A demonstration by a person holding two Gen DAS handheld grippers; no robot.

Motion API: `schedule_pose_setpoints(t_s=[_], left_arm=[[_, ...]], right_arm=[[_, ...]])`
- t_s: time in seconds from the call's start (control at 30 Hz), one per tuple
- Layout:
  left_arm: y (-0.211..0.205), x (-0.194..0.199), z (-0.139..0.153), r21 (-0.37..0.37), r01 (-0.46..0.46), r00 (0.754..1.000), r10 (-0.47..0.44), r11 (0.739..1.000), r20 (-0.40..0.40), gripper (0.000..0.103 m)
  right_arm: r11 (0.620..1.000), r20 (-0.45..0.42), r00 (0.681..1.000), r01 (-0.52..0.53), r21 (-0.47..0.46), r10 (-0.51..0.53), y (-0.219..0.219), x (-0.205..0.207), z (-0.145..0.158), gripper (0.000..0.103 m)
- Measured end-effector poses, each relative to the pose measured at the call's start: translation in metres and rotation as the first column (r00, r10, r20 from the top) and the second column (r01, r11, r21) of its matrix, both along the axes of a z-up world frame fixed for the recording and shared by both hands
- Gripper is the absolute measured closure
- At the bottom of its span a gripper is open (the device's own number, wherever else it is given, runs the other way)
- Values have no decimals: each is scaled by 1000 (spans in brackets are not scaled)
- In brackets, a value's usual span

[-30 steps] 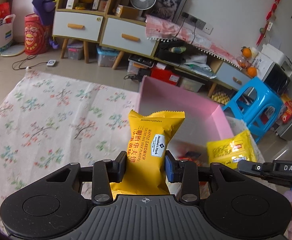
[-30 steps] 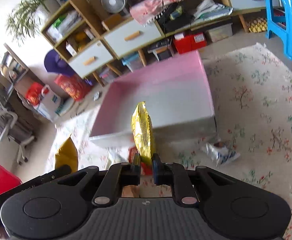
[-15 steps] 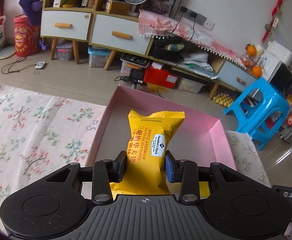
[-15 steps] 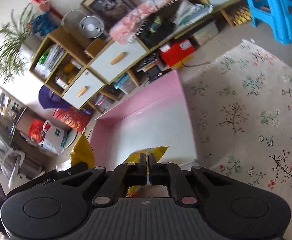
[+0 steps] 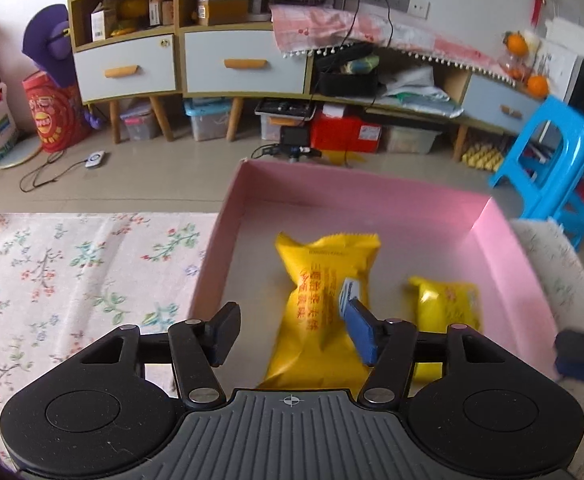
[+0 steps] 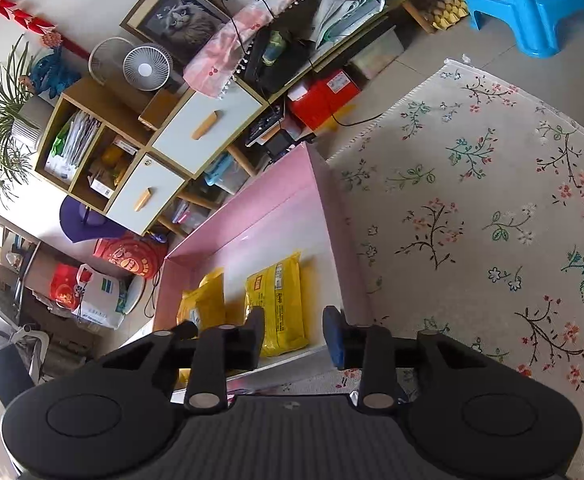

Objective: Organize snacks
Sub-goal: 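Carry both yellow packets into the pink-lined box and open both tools, then lift both open tools out of the box toward the snack pile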

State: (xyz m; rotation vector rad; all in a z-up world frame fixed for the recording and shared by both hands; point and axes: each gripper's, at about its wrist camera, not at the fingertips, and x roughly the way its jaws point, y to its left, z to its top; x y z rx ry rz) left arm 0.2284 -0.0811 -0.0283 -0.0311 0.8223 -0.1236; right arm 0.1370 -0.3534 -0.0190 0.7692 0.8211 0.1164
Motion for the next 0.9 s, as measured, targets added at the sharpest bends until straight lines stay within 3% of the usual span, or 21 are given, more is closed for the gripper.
schedule_pose_setpoints(t_s=[0.13,0.43,0.9], left_arm=[[14,-9,1,-20,-29,999,28,999,-21,44],[17,-34,3,69,37,999,-36,997,-13,44],[37,-58,4,29,18,999,-17,999,-33,45]], right_arm=[[1000,5,1000,-3,-4,3,1,1,4,69],[995,0,998,-66,-70,66,15,2,7,68],[964,-38,983,-185,-192,181,50,-4,15,66]])
